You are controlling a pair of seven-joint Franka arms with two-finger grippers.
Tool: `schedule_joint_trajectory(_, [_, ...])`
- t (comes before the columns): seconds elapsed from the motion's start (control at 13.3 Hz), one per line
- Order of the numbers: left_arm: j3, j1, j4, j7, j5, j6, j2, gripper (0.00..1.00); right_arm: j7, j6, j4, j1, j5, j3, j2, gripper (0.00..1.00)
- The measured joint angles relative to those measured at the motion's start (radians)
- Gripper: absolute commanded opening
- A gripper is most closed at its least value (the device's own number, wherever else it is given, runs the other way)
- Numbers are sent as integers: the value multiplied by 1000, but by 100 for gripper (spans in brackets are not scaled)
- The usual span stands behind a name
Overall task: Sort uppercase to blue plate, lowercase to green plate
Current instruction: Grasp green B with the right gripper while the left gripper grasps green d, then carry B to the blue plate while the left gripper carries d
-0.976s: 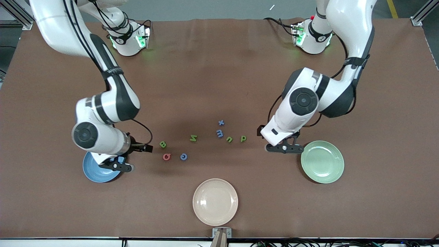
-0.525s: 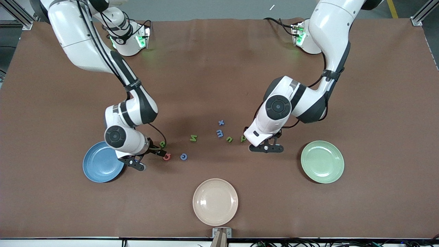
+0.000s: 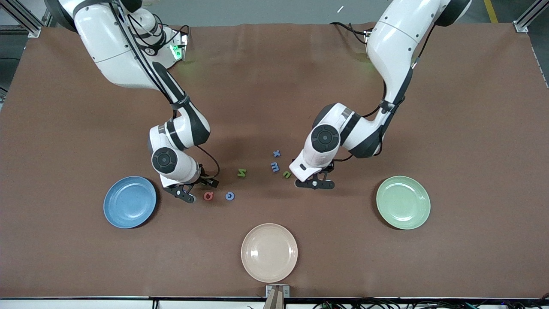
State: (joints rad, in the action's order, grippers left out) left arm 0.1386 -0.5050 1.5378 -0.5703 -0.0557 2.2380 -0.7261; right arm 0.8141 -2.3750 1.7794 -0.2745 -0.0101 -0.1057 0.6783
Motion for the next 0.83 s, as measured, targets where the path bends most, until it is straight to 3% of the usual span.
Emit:
schedule_joint_trajectory(0.3, [-1, -3, 0, 0, -13, 67, -41, 66, 1, -7, 1, 0, 1, 4, -8, 49])
schedule_joint_trajectory(0.45, [-1, -3, 1, 0, -31, 76, -57, 60, 1, -10, 0, 0, 1, 4, -9, 38])
schedule_joint_trajectory(0.83, [-1, -8, 1, 0, -36, 80, -80, 57, 2, -11, 1, 0, 5, 10, -13, 7])
